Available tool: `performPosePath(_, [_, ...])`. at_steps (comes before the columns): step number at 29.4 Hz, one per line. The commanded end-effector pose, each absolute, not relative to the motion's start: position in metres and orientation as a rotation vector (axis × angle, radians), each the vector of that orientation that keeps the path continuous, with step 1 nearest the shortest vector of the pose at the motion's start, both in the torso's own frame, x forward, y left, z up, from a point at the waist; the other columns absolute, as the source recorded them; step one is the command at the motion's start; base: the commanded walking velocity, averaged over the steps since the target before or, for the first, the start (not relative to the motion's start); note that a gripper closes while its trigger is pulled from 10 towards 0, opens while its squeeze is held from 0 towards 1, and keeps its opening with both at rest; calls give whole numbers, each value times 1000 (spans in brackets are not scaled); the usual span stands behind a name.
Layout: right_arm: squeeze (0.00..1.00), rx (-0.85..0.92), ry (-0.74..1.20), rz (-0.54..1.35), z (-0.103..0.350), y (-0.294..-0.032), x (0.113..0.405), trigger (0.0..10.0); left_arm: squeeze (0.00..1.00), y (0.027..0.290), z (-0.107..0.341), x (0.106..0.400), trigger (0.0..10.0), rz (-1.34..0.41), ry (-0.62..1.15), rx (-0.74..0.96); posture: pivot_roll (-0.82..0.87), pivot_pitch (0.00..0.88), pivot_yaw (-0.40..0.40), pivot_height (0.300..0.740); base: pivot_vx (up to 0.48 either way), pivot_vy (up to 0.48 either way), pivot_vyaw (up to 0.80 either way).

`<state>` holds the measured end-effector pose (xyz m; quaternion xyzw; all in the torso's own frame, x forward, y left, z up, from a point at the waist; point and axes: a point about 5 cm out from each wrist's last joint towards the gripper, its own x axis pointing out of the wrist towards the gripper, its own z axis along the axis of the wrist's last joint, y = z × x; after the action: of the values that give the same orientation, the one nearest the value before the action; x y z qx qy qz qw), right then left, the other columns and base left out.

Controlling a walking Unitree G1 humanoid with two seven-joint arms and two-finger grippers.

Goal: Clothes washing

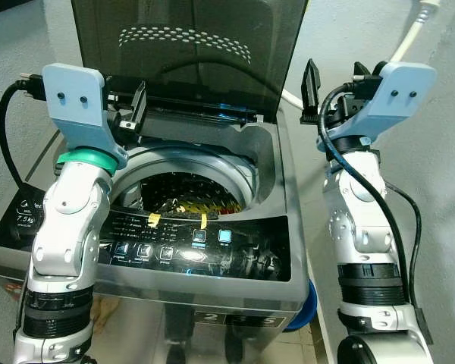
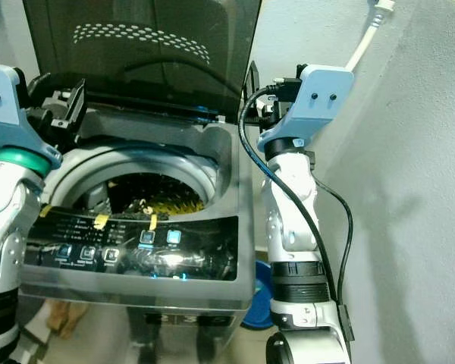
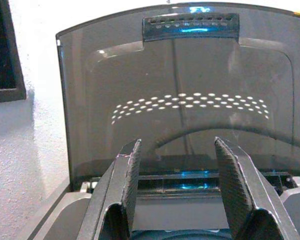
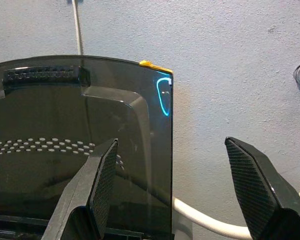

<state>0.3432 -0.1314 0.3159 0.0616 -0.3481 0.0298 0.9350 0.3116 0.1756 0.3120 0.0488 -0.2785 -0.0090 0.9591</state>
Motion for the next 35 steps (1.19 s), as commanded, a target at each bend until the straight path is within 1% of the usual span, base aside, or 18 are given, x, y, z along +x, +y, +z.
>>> performPosePath(1, [0,127,-707,62,316,-133,344,10000,0,173,312,311,10000,-23,-570,107,131,0,-43,740,0,0,0])
performPosePath(12, [0,126,-712,73,318,-131,345,10000,0,174,314,309,10000,-14,-581,107,150,0,-59,740,0,0,0])
performPosePath(35, [0,138,-705,81,317,-129,346,10000,0,176,316,306,10000,0,-586,114,162,1,-57,740,0,0,0])
